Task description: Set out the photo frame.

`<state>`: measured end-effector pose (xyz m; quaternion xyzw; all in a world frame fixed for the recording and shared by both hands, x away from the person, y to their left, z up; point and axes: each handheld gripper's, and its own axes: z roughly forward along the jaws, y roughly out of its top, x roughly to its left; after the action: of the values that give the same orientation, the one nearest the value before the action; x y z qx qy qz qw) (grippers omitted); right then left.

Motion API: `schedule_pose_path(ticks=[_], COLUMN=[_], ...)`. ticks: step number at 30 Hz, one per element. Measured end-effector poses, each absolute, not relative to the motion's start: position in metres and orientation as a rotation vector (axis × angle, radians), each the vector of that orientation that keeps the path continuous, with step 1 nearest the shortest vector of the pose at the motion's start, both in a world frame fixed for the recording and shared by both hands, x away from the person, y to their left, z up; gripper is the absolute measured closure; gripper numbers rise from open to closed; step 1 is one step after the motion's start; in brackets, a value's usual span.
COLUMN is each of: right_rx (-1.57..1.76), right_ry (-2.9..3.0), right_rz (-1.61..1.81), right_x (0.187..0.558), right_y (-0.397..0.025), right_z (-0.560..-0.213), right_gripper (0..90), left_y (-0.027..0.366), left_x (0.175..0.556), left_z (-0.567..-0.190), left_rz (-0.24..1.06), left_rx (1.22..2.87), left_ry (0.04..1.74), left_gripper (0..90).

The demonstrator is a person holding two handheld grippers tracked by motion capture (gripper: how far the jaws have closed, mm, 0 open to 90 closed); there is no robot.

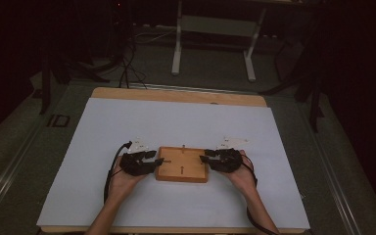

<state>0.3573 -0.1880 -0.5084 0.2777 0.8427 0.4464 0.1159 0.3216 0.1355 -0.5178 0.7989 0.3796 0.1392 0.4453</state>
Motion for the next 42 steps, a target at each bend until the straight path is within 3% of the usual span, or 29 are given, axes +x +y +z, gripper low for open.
schedule_pose_path(ticks=[42], right_rx=[0.697], right_ry=[2.513], right_rz=[1.297], right_x=[0.386], right_y=[-0.127], right_z=[-0.507], right_gripper=[69.3], left_y=[0.126], left_x=[0.317], left_z=[-0.518], left_rz=[0.391], left_rx=[2.0], left_ry=[0.901], left_gripper=[54.0])
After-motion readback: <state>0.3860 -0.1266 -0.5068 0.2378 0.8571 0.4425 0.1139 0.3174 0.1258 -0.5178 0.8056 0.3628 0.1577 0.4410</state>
